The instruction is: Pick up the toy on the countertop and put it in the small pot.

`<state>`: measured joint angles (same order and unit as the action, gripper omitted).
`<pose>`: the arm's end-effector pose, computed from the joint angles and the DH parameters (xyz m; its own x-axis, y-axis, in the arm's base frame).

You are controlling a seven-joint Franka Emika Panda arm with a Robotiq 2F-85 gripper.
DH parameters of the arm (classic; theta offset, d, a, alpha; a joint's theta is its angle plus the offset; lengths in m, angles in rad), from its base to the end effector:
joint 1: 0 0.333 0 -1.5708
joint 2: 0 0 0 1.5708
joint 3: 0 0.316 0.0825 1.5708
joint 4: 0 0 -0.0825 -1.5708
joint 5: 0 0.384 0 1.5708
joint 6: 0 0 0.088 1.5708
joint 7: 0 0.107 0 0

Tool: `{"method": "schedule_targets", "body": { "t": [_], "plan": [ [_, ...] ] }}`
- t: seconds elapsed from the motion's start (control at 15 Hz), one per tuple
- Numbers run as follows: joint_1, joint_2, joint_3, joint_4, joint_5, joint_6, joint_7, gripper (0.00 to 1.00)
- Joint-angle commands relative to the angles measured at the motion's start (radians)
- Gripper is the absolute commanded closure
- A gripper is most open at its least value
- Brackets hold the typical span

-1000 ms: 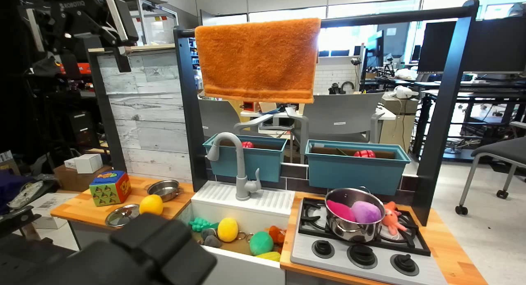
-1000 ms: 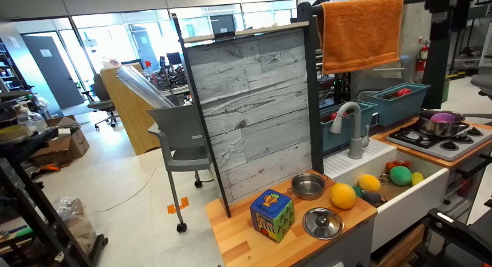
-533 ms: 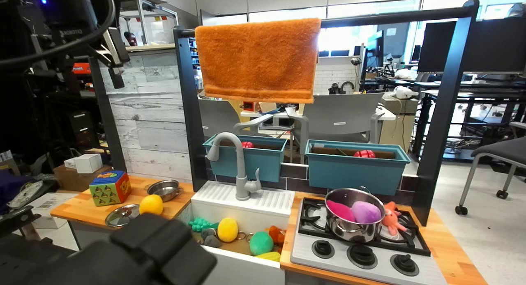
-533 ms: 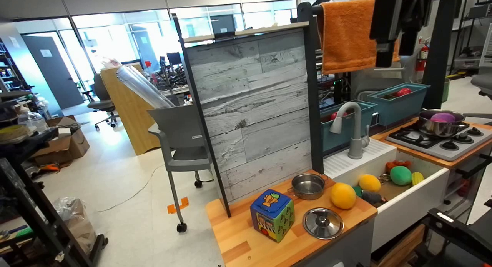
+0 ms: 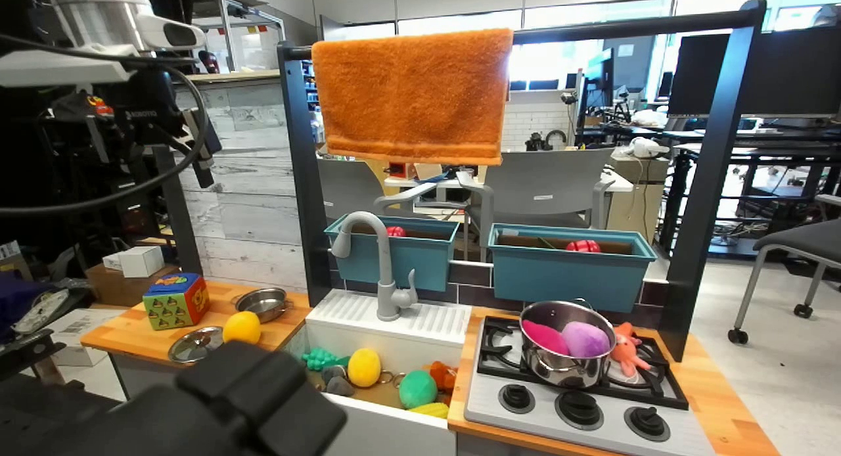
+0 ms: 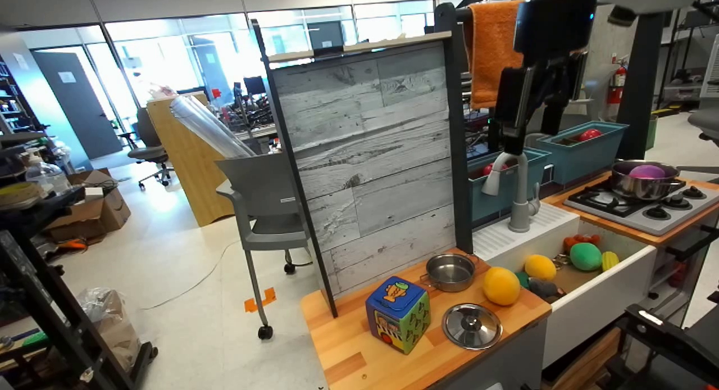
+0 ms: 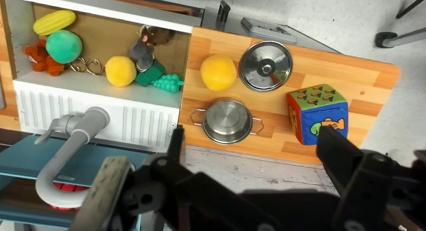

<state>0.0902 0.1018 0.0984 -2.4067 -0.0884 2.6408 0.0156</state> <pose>0.4997 0.0979 0.2840 0.9606 0.2445 0.1318 0.2413 -0.9696 0.0403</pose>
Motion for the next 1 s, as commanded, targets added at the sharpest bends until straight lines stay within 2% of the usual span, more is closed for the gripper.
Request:
{"method": "schedule_targets", "body": {
  "t": [0.0,0.67,0.93],
  "plan": [
    [0.009,0.093,-0.009,0.036,-0.023,0.049,0.007,0.00],
    [0.001,0.295,-0.005,0.047,0.025,0.324,-0.009,0.00],
    [-0.002,0.395,-0.013,0.095,0.035,0.379,-0.008,0.00]
  ]
}}
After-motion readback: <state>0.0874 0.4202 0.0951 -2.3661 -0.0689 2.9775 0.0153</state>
